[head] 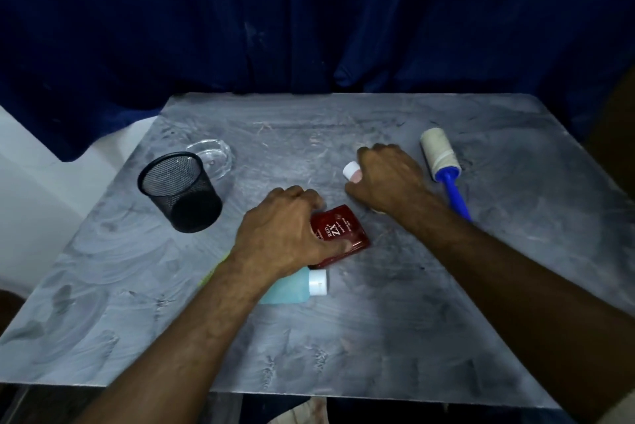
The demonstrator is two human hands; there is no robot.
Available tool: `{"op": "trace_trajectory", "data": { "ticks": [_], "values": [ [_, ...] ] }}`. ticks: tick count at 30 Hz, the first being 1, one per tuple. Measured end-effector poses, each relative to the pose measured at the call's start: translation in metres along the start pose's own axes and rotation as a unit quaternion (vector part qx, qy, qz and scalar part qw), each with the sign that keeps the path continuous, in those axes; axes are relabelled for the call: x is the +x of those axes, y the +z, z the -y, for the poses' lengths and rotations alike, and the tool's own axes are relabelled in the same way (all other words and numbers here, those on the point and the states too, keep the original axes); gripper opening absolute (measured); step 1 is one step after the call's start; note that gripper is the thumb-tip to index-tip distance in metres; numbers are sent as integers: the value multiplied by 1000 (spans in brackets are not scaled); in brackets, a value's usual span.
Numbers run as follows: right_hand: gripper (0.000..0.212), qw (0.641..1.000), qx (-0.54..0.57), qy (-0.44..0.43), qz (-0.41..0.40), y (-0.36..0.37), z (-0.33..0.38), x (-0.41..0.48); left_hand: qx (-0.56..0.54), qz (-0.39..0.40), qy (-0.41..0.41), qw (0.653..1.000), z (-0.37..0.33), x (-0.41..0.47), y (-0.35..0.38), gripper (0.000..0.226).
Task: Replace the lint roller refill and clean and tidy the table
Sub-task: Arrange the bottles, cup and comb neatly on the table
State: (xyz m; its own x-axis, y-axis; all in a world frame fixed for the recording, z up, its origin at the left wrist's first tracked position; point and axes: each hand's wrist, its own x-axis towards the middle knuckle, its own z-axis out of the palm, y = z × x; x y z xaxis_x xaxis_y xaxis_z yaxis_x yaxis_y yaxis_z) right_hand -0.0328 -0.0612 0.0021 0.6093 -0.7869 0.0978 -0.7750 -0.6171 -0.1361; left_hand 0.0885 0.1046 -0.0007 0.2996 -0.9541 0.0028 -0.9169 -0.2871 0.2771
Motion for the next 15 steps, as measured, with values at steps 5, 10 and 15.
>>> {"op": "trace_trajectory", "data": {
  "ticks": [5,10,15],
  "values": [
    [57,1000,-1,-1,6,1,-5,0,35,16,14,999,-9,7,2,89],
    [40,991,119,-54,-2,-26,-15,-12,119,-2,92,989,-20,8,-4,80],
    [32,886,382,-117,236,-53,-31,-21,267,-58,234,933,-22,28,-29,77]
  ]
}}
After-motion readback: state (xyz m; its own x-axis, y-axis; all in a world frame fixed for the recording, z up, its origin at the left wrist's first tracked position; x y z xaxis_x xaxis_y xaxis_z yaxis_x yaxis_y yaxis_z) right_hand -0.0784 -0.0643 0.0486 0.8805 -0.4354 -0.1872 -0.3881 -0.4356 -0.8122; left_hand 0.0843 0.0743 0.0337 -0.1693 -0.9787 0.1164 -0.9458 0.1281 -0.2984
